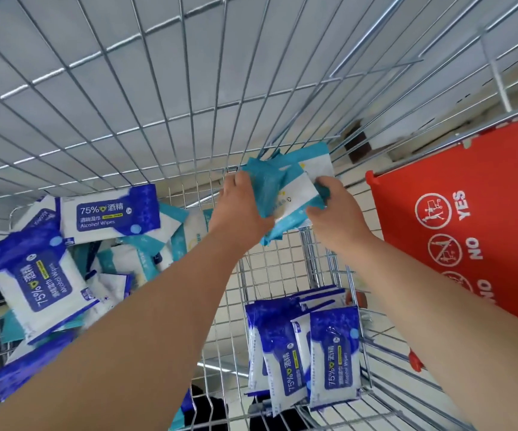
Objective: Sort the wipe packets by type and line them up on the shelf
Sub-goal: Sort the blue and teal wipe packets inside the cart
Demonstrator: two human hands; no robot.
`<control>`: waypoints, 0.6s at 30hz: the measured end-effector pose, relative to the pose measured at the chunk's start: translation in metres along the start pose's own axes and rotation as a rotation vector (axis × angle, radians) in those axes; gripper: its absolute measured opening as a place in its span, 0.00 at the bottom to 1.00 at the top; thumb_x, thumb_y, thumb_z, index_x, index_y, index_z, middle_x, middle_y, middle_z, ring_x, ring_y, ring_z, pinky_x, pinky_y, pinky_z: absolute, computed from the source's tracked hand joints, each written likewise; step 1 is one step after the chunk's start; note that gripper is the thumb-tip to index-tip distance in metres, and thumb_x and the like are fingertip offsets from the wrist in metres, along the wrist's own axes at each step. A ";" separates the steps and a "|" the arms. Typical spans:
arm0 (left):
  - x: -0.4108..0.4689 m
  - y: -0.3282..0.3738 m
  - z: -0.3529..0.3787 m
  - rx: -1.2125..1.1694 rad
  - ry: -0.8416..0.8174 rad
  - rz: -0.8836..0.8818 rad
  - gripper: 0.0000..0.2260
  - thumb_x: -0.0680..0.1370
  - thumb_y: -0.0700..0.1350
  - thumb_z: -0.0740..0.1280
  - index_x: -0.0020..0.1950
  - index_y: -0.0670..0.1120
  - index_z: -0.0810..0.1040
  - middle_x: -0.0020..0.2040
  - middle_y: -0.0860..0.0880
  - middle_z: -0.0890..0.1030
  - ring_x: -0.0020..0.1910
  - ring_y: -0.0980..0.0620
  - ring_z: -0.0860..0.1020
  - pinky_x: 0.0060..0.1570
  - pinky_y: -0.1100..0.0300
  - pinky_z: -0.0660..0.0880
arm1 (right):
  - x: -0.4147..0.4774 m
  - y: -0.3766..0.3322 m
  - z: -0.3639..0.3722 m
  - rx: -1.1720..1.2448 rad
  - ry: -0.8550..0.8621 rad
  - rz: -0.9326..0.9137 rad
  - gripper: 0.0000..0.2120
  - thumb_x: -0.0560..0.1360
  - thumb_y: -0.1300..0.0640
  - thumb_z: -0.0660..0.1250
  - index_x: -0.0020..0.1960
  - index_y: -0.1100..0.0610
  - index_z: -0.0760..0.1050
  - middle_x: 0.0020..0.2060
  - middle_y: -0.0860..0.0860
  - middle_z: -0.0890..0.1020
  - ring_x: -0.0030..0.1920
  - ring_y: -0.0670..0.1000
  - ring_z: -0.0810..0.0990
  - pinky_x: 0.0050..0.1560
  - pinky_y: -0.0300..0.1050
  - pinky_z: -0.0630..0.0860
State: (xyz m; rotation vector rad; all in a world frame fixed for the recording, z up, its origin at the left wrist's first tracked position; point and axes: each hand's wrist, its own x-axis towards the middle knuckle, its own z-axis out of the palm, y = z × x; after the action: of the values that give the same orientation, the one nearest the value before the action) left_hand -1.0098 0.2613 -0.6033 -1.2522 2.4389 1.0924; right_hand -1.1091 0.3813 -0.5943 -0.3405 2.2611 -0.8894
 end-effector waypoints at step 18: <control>-0.026 -0.007 -0.051 -0.807 0.251 -0.089 0.11 0.79 0.38 0.64 0.58 0.51 0.76 0.48 0.51 0.83 0.40 0.60 0.82 0.34 0.68 0.77 | 0.011 -0.019 -0.008 0.572 0.055 0.241 0.11 0.78 0.72 0.55 0.42 0.64 0.73 0.36 0.58 0.78 0.35 0.50 0.80 0.50 0.46 0.81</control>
State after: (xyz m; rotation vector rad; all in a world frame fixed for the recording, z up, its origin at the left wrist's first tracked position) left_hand -0.9805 0.2403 -0.5584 -1.7662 2.1050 2.1170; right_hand -1.1222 0.3663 -0.5827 0.2123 1.9309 -1.3634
